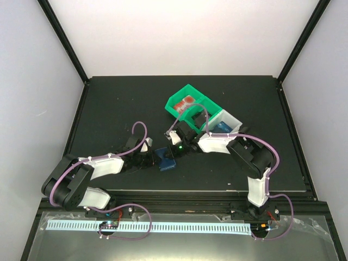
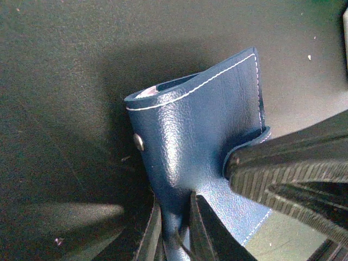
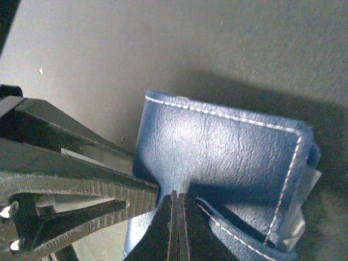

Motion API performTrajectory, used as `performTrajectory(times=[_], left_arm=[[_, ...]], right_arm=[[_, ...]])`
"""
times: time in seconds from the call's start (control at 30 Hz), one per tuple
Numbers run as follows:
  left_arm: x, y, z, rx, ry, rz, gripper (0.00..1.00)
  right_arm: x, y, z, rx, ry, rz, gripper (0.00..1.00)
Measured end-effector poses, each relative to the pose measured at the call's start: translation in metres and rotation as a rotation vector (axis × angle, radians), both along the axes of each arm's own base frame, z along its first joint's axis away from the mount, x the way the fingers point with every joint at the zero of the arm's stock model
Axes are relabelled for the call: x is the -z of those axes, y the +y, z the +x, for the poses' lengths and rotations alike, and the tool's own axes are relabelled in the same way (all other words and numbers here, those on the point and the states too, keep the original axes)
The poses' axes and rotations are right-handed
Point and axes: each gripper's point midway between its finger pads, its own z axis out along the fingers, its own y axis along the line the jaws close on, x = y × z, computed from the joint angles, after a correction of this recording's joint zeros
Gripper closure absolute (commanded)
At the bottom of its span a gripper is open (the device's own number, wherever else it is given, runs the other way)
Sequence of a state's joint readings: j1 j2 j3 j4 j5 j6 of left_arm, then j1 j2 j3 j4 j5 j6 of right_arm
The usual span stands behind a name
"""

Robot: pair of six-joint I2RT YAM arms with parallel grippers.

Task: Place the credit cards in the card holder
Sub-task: Close the card holder at the center of the board.

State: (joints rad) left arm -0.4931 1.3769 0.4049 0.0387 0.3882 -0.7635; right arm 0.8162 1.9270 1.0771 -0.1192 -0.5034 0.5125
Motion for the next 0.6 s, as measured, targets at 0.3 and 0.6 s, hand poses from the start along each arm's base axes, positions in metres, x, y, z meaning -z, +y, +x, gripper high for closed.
performTrajectory(times=[0.3,0.6], left_arm=[[0.0000,0.0000,0.0000,0.000,0.000,0.000,0.85],[-0.0003,0.0000,0.0001,0.000,-0.001,0.000,0.82]], right_arm=[[0.0023,0.0000,-0.0044,0.020,-0.001,0.027,0.99],[-0.0052,0.0032,-0.0033,0.073,0.062,0.067,0.70]])
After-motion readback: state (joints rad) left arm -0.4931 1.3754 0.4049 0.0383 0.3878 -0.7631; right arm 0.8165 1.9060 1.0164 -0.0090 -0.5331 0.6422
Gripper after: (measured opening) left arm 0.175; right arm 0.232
